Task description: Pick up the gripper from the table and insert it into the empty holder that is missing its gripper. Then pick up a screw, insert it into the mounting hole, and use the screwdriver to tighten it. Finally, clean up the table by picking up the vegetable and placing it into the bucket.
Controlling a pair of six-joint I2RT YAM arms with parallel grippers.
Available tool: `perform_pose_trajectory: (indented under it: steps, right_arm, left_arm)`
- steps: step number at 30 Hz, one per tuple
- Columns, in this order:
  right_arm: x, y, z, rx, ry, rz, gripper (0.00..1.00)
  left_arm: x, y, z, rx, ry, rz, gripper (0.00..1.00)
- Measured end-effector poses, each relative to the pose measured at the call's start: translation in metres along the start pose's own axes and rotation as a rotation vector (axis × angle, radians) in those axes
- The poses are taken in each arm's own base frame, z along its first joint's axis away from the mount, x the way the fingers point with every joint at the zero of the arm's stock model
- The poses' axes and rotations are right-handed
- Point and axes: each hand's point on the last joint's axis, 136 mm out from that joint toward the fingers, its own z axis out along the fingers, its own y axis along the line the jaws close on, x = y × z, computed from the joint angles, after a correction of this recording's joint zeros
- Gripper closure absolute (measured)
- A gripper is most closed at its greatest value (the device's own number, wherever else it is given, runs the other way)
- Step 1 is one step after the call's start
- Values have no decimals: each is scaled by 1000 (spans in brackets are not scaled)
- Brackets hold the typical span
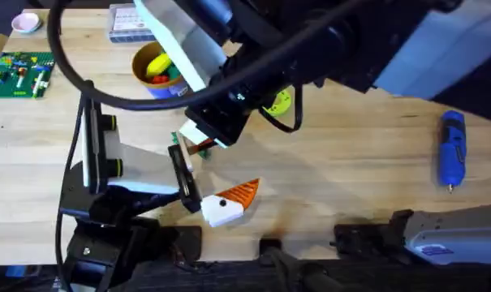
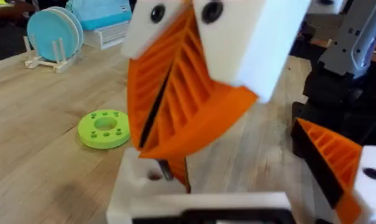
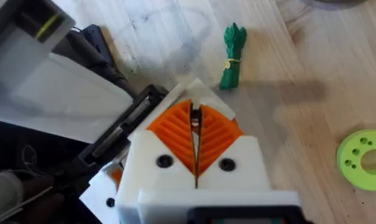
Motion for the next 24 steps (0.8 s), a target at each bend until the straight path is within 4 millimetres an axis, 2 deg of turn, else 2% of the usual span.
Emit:
perform_pose_trajectory:
  steps: [24]
  right_arm:
    - [-2, -6, -1, 33, -5, -8, 995]
  left_arm:
    - [0, 0, 0, -1, 0, 1, 8]
